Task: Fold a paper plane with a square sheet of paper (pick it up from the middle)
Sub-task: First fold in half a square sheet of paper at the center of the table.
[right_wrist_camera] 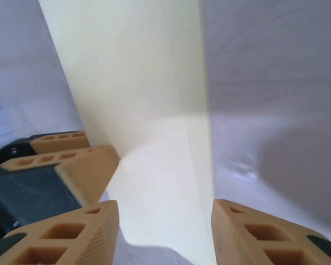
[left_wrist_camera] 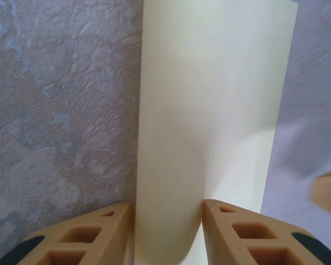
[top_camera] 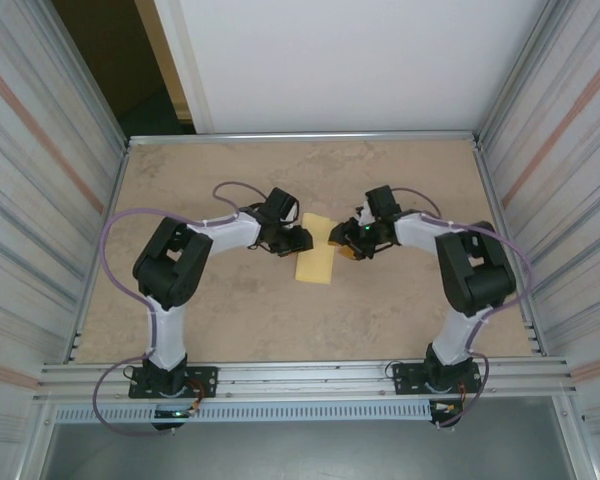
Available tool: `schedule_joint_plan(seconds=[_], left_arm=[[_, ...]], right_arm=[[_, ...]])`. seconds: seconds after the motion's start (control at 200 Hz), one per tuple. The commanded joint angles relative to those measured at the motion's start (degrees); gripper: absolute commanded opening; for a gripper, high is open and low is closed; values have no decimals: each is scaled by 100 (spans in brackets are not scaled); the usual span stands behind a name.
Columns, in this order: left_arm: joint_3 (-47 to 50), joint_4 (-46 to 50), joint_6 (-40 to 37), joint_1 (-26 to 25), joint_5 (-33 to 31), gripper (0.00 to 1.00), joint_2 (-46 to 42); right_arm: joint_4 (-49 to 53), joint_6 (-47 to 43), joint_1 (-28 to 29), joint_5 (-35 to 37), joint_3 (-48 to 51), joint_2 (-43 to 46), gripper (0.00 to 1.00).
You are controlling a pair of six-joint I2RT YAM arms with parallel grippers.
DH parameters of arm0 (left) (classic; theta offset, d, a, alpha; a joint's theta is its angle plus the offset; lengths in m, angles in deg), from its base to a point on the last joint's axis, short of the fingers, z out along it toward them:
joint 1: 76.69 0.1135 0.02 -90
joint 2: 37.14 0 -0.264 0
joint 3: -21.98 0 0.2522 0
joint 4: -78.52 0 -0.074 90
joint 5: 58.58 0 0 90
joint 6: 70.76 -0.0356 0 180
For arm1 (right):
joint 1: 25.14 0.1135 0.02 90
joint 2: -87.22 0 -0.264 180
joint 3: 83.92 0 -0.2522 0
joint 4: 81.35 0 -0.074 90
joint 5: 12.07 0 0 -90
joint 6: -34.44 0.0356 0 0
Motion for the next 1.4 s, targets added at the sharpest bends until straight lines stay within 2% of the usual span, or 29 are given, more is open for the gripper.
schedule_joint_plan(seconds=[0.0,0.145,0.331,0.441,0.927,1.393], left_arm=[[18,773,-312,-156,-289,40,443],[-57,941,-449,-211,-275,40,597],[-253,1306,-746,-372,-581,41,1025],[-490,1599,-868,-485,-787,41,1266],[-1151,2111,-993,-649,-872,44,2011],[-1309,2269,-1132,-685,-925,44,2270]], right_arm=[[137,7,-259,423,290,766,50],[257,-65,-411,780,614,1183,52],[153,-49,-411,871,780,1249,51],[118,-53,-415,908,798,1230,51],[38,-51,-411,828,609,800,49],[52,-47,-407,852,621,769,49]])
